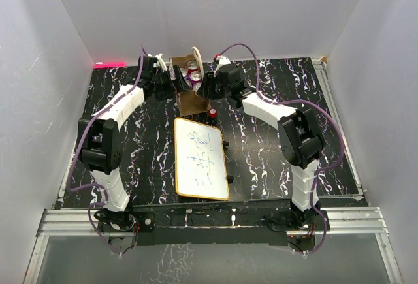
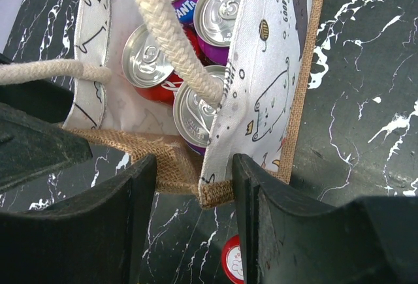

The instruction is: Take the beverage out of the canvas bag

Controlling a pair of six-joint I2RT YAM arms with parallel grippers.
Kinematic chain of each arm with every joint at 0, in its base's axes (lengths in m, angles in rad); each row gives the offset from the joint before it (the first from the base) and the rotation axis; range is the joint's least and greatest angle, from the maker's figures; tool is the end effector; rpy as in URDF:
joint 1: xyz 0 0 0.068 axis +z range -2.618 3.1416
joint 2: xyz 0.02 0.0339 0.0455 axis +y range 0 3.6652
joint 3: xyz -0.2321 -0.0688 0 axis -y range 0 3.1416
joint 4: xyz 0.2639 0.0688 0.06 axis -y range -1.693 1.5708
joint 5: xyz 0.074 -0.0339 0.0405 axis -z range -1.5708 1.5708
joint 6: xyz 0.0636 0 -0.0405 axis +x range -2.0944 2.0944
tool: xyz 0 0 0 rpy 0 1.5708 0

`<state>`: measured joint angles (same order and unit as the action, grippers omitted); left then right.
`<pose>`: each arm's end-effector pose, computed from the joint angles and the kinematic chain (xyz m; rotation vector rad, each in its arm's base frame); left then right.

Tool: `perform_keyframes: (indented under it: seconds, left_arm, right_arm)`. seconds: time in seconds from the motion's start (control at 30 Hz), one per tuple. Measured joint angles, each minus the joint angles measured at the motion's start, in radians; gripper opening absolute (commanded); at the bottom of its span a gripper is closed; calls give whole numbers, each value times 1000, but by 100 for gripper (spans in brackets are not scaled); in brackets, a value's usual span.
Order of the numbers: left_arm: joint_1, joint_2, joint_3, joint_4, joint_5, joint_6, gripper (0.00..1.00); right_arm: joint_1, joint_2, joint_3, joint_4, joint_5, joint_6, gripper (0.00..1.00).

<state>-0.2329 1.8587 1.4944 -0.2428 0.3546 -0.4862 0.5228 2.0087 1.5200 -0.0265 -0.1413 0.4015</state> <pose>0.4460 -0.1285 0.2218 -0.0746 2.2443 -0.7864 0.4277 0.2568 0.1853 -0.2196 2.1482 0.6975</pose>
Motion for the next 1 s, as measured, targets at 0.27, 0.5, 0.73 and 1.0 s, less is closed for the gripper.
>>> perform_keyframes:
  seconds: [0.27, 0.5, 0.73, 1.0]
  left_arm:
    - [0, 80, 54, -4, -26, -28, 87]
    - [0, 52, -43, 43, -3, -6, 81]
    - [2, 25, -122, 101, 16, 16, 78]
    - [10, 17, -138, 130, 29, 36, 78]
  right_arm:
    - [0, -7, -31, 32, 0, -1, 50]
    - [2, -9, -39, 18, 4, -5, 59]
    - [18, -3, 67, -190, 63, -42, 63]
    - [63, -3, 196, -375, 173, -124, 62]
